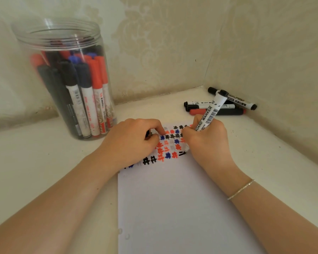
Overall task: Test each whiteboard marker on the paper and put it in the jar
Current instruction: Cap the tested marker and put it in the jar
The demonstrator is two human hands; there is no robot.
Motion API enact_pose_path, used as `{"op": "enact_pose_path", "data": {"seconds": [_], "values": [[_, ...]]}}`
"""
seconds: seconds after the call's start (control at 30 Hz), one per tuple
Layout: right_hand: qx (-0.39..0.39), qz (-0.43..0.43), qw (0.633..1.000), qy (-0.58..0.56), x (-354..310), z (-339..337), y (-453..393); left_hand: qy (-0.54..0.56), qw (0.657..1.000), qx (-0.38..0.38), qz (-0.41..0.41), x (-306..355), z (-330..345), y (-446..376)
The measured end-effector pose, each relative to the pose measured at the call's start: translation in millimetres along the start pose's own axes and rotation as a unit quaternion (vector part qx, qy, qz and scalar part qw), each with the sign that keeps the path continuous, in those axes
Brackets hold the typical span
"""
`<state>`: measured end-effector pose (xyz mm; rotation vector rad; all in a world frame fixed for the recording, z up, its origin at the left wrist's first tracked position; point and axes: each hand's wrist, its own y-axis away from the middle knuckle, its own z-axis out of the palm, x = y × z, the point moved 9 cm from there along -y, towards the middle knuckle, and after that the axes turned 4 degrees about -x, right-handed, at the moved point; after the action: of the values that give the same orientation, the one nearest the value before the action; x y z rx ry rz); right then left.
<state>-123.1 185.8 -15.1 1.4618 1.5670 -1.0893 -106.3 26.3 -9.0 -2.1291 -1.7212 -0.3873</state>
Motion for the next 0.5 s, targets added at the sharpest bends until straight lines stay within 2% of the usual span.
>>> {"op": "enact_pose_path", "data": {"seconds": [0.13, 0.37, 0.5], "values": [[-0.003, 0.029, 0.999, -0.032, 6.2, -1.8, -1.2, 0.001, 1.000, -0.002, 0.000, -0.3, 0.1, 0.7], [-0.025, 0.033, 0.999, -0.011, 5.2, 3.8, -0.6, -0.001, 1.000, -0.001, 0.000, -0.3, 0.3, 0.6], [-0.002, 0.030, 0.999, -0.029, 6.5, -1.4, -0.9, -0.002, 1.000, -0.003, 0.001, -0.4, 0.6, 1.2]]}}
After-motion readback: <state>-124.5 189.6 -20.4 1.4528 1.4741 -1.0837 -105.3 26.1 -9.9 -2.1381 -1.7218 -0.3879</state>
